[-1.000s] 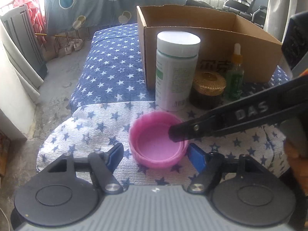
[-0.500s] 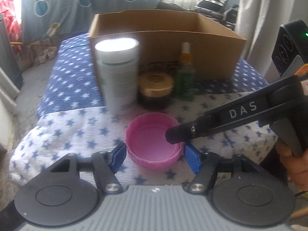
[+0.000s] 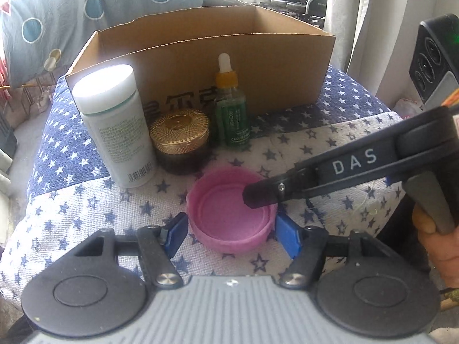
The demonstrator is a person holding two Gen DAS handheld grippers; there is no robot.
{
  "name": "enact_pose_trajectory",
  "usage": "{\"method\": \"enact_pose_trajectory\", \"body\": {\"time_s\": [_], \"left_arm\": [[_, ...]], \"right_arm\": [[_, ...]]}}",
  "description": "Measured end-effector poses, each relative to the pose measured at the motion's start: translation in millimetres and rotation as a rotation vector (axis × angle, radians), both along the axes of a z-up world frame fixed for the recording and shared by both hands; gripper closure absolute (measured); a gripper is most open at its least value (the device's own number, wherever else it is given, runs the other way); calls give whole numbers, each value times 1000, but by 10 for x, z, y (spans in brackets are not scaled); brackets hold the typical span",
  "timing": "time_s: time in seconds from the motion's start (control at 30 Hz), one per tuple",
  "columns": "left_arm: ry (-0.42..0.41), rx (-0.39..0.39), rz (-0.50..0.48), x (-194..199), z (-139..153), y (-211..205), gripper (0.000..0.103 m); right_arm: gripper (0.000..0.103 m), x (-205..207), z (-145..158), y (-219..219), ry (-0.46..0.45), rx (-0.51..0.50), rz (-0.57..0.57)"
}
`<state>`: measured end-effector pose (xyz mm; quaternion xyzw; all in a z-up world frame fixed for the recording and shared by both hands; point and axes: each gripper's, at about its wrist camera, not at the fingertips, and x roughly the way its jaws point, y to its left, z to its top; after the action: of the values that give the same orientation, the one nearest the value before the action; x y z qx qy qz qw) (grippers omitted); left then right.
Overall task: Organize rigid objects
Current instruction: 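Lift the pink cap with the right gripper over the box and release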
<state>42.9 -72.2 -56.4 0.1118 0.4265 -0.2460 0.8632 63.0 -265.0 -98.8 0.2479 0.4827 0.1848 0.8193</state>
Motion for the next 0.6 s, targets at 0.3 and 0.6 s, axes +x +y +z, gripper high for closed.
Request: {"method": "enact_pose_trajectory", "body": {"time_s": [0.3,0.6], "left_arm": [[-61,41,-12,-60,-13,-105,32],[-290,-5,-51,-319,701,-57,32]], "right_arm": [[77,48,-52,53,-5,-12,-5],[77,-153,602,75,-136,-43,-13]]}}
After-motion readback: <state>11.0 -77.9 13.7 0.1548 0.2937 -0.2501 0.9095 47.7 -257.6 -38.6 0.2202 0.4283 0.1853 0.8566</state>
